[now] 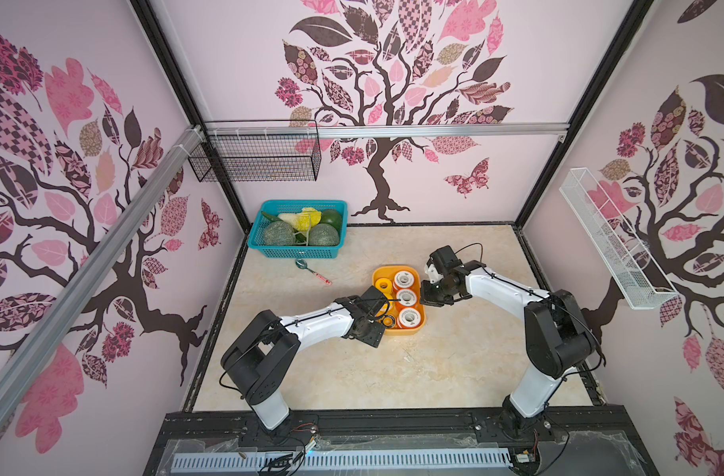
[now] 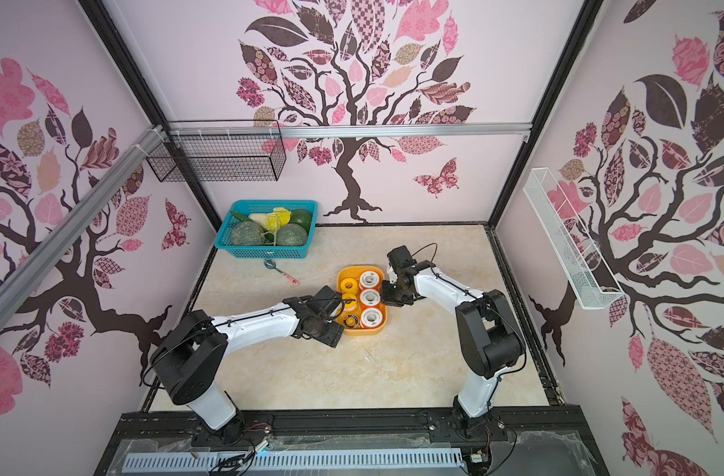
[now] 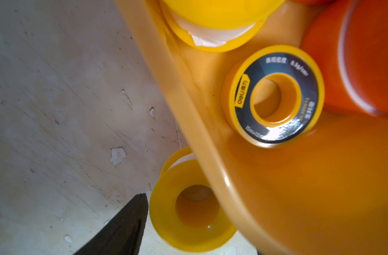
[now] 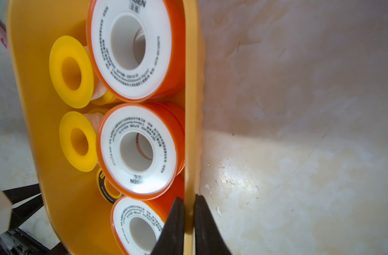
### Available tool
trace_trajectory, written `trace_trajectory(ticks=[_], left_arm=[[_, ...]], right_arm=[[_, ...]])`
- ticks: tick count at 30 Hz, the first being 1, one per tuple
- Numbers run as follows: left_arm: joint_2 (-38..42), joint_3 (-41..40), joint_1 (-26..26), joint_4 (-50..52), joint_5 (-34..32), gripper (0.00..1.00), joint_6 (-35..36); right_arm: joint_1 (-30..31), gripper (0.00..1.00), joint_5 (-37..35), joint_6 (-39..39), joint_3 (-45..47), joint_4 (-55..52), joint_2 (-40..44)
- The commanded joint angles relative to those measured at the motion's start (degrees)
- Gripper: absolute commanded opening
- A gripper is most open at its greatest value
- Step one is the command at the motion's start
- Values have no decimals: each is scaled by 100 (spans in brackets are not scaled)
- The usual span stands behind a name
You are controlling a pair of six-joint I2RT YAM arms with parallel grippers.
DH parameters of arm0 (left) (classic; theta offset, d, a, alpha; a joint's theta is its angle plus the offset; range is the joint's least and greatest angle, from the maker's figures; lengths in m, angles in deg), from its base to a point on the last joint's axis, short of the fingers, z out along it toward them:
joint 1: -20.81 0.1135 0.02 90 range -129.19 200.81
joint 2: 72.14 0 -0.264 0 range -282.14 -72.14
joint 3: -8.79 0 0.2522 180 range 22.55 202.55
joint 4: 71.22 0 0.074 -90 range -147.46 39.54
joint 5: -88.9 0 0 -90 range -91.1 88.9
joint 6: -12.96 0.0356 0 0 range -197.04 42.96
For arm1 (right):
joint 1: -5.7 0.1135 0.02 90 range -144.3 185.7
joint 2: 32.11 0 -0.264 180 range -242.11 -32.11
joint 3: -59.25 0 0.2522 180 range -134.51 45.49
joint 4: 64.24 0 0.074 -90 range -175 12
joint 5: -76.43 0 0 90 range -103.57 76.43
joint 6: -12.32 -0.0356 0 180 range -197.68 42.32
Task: Put the sealing tape into the storage box
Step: Pick up the sealing tape at the center of the board.
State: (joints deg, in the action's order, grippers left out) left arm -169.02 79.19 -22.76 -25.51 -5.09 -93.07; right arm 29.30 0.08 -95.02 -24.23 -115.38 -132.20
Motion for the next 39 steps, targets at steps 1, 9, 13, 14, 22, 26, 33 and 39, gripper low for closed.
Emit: trace_trajectory(ticks=[1, 9, 13, 14, 22, 26, 33, 39], left_arm=[[-115, 181, -2, -180, -42, 78, 69], [-142, 242, -2, -173, -143, 74, 65], [-143, 255, -2, -136, -183, 69, 58], [-119, 245, -7, -136, -182, 68, 63], [16, 112, -3, -135, -321, 62, 17], [170, 7, -6, -114, -400, 61, -38], [466, -58, -2, 18, -529, 61, -161], [840, 82, 5, 456, -928, 61, -355]], right_arm=[[-5, 14, -111, 12, -200, -49, 210], [-4, 14, -108, 19, -213, -67, 201], [-5, 14, -117, 28, -207, -75, 210], [-7, 14, -117, 29, -201, -69, 210], [-12, 15, -108, 29, -191, -76, 210], [-11, 15, -99, 29, -195, -59, 210], [-9, 14, -99, 29, -191, -68, 210], [-12, 15, -91, 29, -199, -69, 210]])
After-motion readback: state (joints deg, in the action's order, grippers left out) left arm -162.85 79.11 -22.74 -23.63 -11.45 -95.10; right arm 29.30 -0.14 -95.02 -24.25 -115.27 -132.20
